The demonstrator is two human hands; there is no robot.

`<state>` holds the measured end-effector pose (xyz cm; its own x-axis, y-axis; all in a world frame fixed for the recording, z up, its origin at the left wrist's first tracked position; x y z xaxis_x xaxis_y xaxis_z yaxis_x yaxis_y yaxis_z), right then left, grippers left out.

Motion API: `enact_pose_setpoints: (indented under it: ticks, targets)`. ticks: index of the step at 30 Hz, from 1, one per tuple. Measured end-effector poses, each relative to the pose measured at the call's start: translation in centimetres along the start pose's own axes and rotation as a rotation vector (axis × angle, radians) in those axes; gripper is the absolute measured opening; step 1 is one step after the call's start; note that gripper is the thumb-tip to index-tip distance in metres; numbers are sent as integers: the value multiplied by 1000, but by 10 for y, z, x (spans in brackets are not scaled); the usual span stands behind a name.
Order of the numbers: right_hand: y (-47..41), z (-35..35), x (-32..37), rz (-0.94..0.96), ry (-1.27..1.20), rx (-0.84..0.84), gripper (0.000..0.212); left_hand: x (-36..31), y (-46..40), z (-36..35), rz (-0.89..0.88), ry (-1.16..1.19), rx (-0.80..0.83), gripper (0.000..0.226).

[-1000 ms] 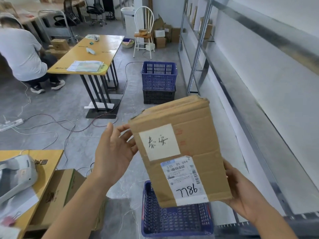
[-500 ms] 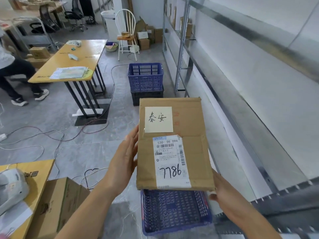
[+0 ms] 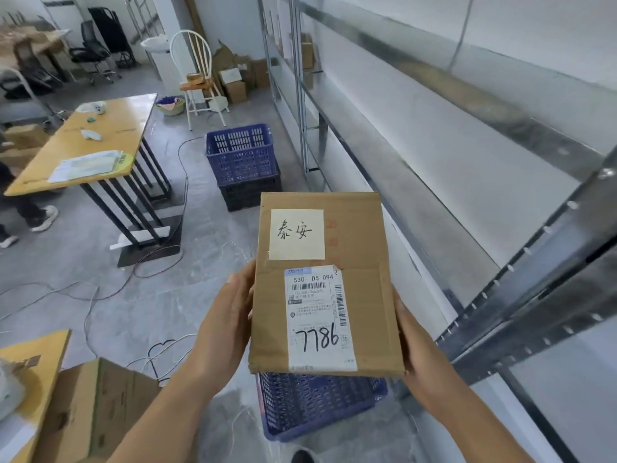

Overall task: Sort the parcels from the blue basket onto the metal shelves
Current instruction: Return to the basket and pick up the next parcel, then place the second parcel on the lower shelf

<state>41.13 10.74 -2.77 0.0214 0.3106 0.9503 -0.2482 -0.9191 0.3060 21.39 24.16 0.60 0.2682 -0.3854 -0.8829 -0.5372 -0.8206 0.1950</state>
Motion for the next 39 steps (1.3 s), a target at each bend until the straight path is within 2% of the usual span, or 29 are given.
enact_pose_setpoints:
  ticks: [8,11,14,17,20,22,31,39]
  targets:
    - [50,34,-9,8,-4,-140,49,7,20,-48,12,-105,118,56]
    - [74,43,-10,20,-24,-246,46,10,21,-62,38,-118,178,54]
    - [99,49,-16,22,-90,-366,46,10,23,-81,55,-126,281,42]
    - [130,46,-19,9,-47,-489,48,11,26,-95,87,-144,392,47]
    - [170,34,-16,37,-40,-606,47,18,33,-108,128,-149,520,60]
    - [199,21,-18,39,-46,-680,48,26,43,-120,152,-148,620,59]
    - [364,-26,-39,-9,-48,-1081,46,87,134,-198,362,-231,899,43]
    - [515,-78,-83,-28,-163,-1416,45,143,279,-254,528,-269,1161,45]
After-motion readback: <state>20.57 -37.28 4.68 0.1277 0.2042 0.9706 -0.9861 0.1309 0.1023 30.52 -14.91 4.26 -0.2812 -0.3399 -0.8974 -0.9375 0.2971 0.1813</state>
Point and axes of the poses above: each hand's wrist, its own y-axis away from the middle knuckle, its own z-axis out of the back of the hand, x = y × z, the point moved 8 cm from there along -y, towards the middle knuckle, and after that the axes turned 13 degrees about y, right-handed, at the moved point
